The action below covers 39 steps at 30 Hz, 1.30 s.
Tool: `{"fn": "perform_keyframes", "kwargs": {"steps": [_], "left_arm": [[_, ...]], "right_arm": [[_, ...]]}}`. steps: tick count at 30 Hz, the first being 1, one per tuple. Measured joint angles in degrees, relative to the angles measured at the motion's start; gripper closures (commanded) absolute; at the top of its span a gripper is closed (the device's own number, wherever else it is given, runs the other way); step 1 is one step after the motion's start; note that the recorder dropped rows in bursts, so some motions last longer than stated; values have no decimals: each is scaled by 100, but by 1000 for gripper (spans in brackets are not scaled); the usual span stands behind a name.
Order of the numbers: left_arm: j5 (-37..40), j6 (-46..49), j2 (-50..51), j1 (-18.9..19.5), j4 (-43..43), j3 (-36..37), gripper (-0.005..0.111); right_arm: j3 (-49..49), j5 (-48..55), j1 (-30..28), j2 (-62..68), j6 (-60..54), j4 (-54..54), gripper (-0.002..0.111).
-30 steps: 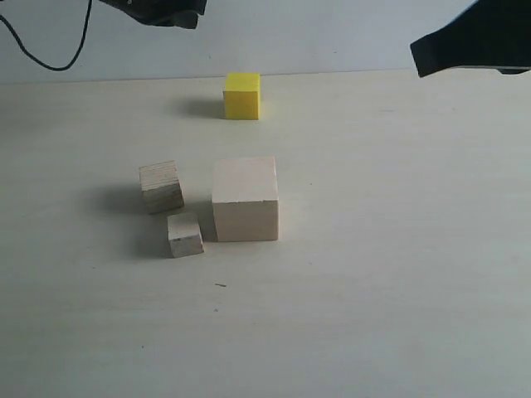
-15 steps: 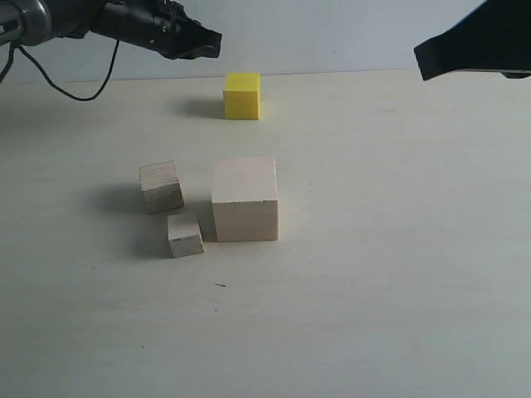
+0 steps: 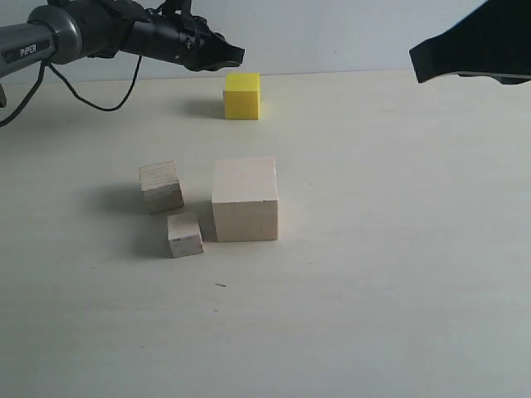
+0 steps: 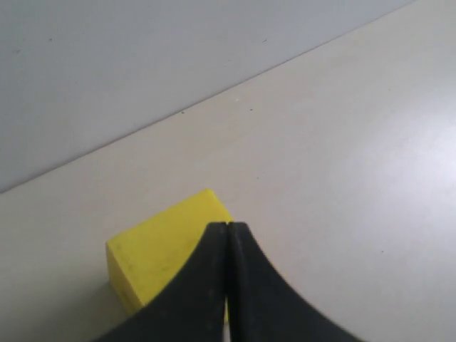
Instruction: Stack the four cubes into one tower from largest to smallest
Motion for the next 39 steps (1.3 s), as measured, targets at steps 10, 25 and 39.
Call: {"fn": "perform_keyframes", "kwargs": {"steps": [10,25,39], "left_arm": [[-26,0,133,0,76,-8,107],[4,0,343,0,261,-27,107],[659,-942,219,100,1333,-119,107]], "right_arm": [[0,0,0,0,0,12,108],[0,0,0,0,0,157,108],[0,-165,0,0,0,167,108]]}}
